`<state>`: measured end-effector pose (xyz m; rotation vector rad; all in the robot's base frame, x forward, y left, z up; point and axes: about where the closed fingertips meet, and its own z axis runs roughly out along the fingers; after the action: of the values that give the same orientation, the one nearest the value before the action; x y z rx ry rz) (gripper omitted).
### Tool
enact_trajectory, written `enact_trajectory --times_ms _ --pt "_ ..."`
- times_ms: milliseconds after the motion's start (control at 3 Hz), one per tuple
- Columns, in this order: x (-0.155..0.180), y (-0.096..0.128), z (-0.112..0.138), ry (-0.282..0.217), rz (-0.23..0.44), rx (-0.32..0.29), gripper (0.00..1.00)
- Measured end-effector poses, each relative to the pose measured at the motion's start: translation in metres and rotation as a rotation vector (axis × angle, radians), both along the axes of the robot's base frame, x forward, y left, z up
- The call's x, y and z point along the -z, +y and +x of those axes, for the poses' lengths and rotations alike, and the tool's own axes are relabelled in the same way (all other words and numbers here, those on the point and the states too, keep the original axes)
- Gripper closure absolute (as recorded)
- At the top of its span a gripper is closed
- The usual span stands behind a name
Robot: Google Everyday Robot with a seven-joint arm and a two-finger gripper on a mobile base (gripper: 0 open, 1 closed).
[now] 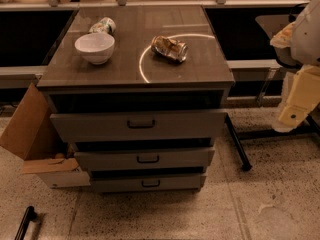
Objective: Open bottom drawer
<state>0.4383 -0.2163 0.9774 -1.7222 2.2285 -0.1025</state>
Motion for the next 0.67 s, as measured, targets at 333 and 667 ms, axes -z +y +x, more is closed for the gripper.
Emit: enact_trajectory --times_ms 333,667 --pt "0.000 0.001 0.000 -0.005 0.002 -0.002 0.00" --pt "0.024 0.010 -0.005 0.015 0.033 -0.057 0.00"
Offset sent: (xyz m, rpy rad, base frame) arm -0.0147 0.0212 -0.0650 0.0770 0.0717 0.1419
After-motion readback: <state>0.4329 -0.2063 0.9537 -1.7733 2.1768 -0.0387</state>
